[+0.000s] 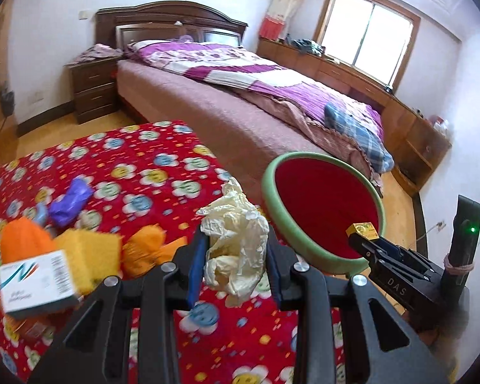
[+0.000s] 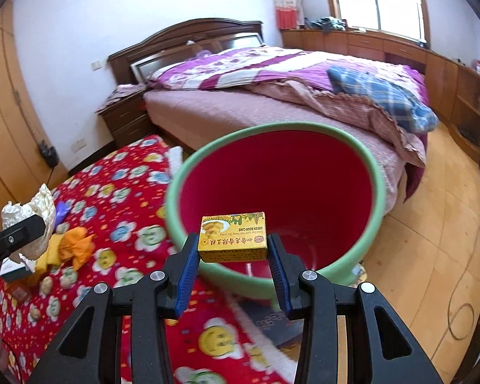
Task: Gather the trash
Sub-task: 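Carry both items over the green-rimmed red bucket and open both tools to drop them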
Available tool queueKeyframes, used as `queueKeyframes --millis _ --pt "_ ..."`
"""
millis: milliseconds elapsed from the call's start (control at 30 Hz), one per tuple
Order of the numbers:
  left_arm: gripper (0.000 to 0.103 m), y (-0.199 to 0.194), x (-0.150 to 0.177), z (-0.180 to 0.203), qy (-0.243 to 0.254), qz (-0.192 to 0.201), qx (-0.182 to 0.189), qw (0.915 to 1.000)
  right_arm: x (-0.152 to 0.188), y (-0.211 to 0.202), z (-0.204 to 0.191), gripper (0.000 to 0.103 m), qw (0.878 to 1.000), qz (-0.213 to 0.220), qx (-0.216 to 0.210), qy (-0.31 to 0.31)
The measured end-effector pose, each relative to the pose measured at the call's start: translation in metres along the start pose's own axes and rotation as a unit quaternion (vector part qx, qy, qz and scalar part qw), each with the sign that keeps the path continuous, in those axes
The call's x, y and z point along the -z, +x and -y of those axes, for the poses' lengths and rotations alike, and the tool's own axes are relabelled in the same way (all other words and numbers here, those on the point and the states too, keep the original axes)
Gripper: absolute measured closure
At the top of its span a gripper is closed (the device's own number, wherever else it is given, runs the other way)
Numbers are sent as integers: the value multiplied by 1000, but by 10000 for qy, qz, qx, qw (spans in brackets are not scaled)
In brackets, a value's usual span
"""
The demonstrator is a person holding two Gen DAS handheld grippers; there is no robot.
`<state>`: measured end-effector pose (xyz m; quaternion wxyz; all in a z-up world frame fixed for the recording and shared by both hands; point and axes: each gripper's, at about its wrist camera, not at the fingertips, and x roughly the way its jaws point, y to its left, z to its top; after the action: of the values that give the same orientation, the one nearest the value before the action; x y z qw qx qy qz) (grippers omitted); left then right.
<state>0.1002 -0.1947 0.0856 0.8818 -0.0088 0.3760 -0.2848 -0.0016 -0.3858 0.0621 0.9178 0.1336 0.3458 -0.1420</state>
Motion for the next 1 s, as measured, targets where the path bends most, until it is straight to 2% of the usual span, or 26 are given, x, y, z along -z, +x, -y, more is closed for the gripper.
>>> queueKeyframes --millis 467,600,767,833,1000 --pt "69 66 -14 41 363 -314 230 9986 -6 16 54 59 9982 -37 -68 588" --pt "69 79 -17 50 458 -371 315 9978 -6 11 62 52 9976 50 -104 688" --pt "69 92 -18 66 634 -422 436 9961 -5 3 70 50 9968 166 -121 767" --pt "65 96 -18 72 728 -448 466 9952 -3 1 72 42 9964 196 -142 818" --pt "55 100 -18 80 788 -465 549 9943 2 -6 76 42 9952 217 -190 932"
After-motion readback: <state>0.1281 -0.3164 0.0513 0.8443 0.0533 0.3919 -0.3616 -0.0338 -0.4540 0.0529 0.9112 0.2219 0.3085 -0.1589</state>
